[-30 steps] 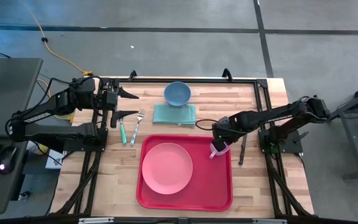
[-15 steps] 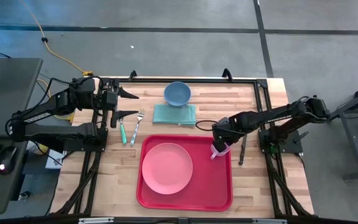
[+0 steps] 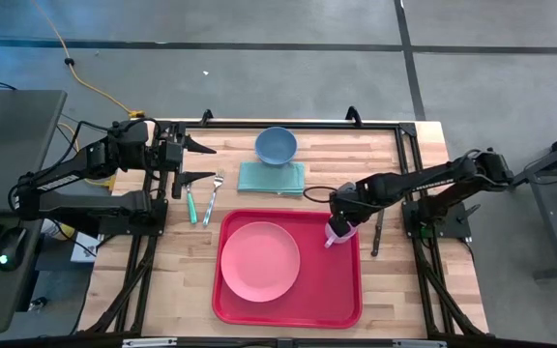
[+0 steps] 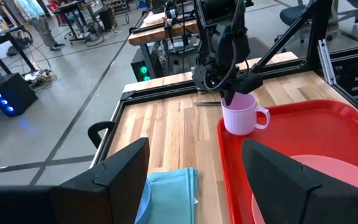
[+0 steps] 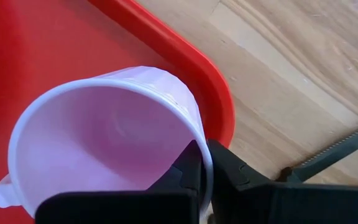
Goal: Set up tray
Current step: Adjust the purple mug
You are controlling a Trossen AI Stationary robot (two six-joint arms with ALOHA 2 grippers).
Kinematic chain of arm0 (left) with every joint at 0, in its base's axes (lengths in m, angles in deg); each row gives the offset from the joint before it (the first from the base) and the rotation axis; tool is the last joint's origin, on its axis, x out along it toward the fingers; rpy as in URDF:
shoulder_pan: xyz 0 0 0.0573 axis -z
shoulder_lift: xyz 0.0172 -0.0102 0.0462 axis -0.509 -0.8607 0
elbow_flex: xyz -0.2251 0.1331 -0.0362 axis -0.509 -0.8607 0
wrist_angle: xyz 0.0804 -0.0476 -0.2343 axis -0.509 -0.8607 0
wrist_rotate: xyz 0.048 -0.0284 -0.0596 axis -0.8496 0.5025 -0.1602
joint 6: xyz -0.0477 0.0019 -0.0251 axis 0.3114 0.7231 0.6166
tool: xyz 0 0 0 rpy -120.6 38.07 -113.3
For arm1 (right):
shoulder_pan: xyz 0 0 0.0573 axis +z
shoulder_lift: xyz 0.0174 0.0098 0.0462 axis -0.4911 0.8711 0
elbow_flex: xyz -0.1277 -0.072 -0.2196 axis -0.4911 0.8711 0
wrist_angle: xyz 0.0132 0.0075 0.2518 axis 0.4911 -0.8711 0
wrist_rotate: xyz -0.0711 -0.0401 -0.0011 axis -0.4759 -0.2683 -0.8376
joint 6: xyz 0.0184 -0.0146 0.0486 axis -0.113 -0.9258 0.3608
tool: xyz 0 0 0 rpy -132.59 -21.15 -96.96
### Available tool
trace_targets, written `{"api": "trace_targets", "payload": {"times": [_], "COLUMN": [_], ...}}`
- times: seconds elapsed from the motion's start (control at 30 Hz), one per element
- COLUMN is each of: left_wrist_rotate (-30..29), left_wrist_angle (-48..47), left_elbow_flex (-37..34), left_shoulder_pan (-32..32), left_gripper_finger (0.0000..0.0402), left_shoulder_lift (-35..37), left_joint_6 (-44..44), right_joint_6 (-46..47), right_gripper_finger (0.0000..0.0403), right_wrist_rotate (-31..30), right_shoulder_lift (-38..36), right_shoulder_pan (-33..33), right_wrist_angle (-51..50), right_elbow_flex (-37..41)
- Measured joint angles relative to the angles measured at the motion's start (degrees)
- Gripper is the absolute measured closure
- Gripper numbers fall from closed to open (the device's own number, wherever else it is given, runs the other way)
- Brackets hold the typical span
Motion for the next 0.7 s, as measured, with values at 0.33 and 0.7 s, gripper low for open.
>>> {"api": "trace_targets", "payload": {"times": [0.33, 0.7], "left_wrist_rotate": [0.0, 0.0], "left_wrist_angle": [0.0, 0.0], "left_elbow_flex": [0.0, 0.0], "left_shoulder_pan": [0.0, 0.0], "left_gripper_finger": [0.0115, 0.0115], "left_shoulder_lift": [0.0, 0.0], "left_joint_6": [0.0, 0.0], "right_joint_6": [-0.9, -0.9], "right_gripper_finger": [0.0403, 0.0403], "right_wrist_rotate": [-0.3, 0.3], "right_shoulder_lift": [0.1, 0.5], "right_shoulder_pan": [0.0, 0.0], "right_wrist_angle": [0.4, 1.6], "right_elbow_flex": [0.0, 0.0]}}
